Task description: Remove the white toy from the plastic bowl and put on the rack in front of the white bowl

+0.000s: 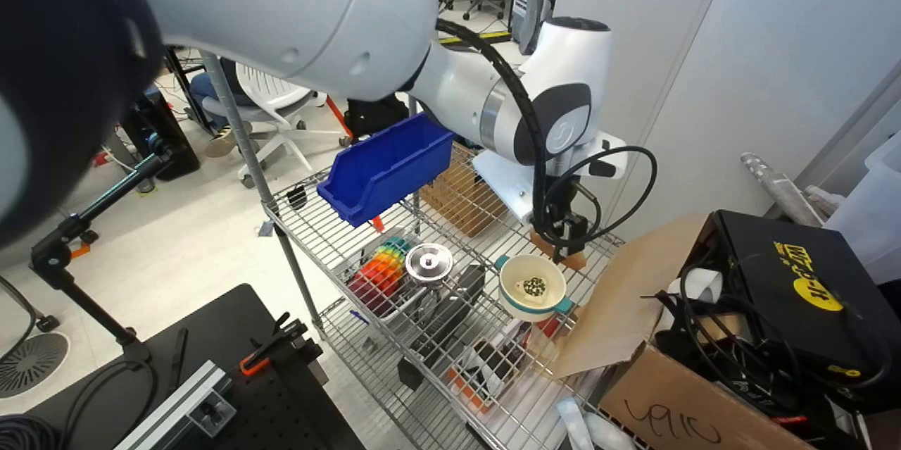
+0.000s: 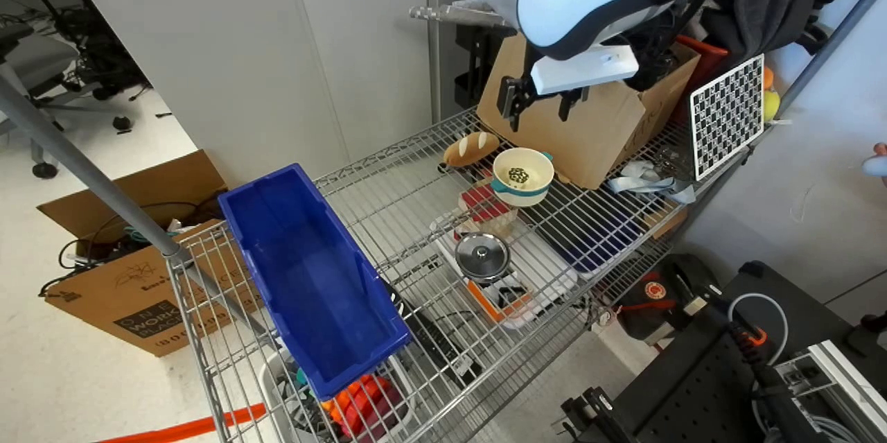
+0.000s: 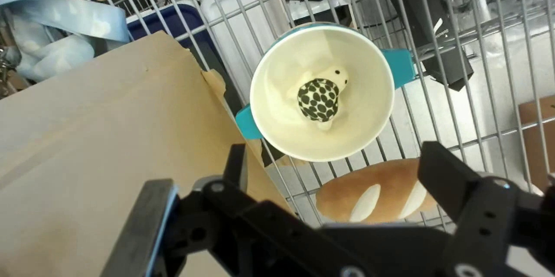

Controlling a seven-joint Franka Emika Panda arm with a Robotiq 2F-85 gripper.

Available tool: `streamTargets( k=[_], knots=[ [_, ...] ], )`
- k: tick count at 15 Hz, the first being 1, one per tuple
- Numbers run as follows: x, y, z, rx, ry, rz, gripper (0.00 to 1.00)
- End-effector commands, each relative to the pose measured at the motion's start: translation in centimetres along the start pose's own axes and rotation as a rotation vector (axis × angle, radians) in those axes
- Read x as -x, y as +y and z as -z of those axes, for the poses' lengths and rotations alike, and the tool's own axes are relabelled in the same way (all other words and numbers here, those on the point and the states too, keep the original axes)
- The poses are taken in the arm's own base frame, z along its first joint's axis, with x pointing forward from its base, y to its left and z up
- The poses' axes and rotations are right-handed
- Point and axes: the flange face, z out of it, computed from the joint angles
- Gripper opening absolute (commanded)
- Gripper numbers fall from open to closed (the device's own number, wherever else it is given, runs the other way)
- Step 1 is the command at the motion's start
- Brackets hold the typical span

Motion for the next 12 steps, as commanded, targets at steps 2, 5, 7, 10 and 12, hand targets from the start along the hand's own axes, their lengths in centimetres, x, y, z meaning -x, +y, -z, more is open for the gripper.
streamTargets(
  k=[2, 5, 7, 10, 12],
  knots=[
    [-2.8, -1.4, -3.5, 0.002, -0.055, -0.046, 1.0],
    [-3.6, -1.5, -5.6, 0.005, -0.078, -0.066, 1.0],
    [-4.0, -1.4, -6.8, 0.011, -0.087, -0.076, 1.0],
    [-4.4, -1.3, -8.5, 0.03, -0.107, -0.088, 1.0],
    [-4.3, -1.2, -9.6, 0.045, -0.13, -0.089, 1.0]
  ],
)
